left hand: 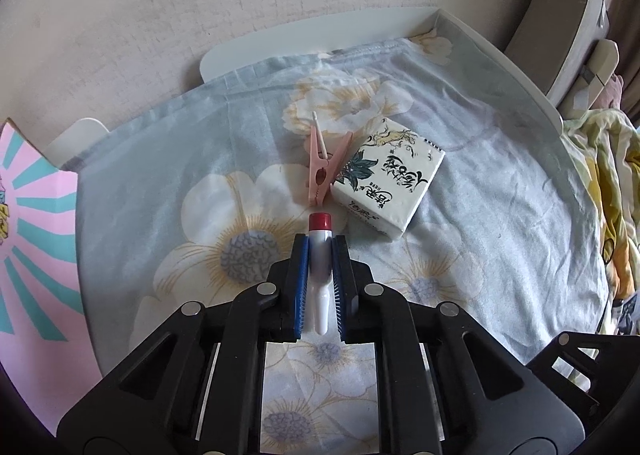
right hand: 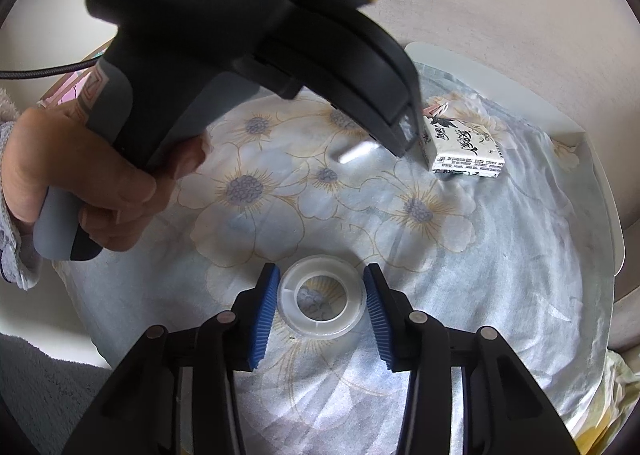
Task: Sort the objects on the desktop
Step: 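Grasp the white red-capped lipstick with the left tool while the right tool grasps the clear tape roll, then carry the lipstick and tape roll over the cardboard box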
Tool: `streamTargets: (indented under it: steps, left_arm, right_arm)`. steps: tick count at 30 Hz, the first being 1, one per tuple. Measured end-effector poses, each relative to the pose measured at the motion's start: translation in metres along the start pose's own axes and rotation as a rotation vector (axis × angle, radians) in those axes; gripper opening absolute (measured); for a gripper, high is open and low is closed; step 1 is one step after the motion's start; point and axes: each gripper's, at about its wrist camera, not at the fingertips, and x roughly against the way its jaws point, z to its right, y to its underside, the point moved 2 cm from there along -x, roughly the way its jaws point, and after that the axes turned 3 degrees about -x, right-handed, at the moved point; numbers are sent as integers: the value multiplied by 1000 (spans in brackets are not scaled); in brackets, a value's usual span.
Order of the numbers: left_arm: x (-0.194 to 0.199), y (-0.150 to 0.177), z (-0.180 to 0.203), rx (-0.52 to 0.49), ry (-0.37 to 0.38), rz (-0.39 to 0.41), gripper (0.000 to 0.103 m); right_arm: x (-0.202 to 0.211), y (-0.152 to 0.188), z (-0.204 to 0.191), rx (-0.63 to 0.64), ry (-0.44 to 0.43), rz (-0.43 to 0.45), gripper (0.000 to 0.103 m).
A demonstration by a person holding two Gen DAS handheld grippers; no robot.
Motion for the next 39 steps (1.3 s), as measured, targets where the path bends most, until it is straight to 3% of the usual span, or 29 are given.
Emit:
streamTargets:
  steps: [11, 13, 16, 29, 39]
  left_arm:
    - [26, -4, -9, 33, 12, -16, 10]
    - [34, -5, -12, 46, 11, -20, 10]
    - [49, -6, -19, 67, 15, -8, 10]
    - [143, -7, -66, 138, -18, 84, 10]
    - [214, 31, -135, 271, -140, 140, 10]
  right_arm:
    - [16, -16, 27, -87, 8, 30, 40]
    - [23, 1, 30, -97, 14, 31, 40]
    - [31, -5, 30, -109, 19, 35, 40]
    - [66, -75, 37, -112, 80, 67, 40]
    - [89, -145, -18, 42, 76, 124, 40]
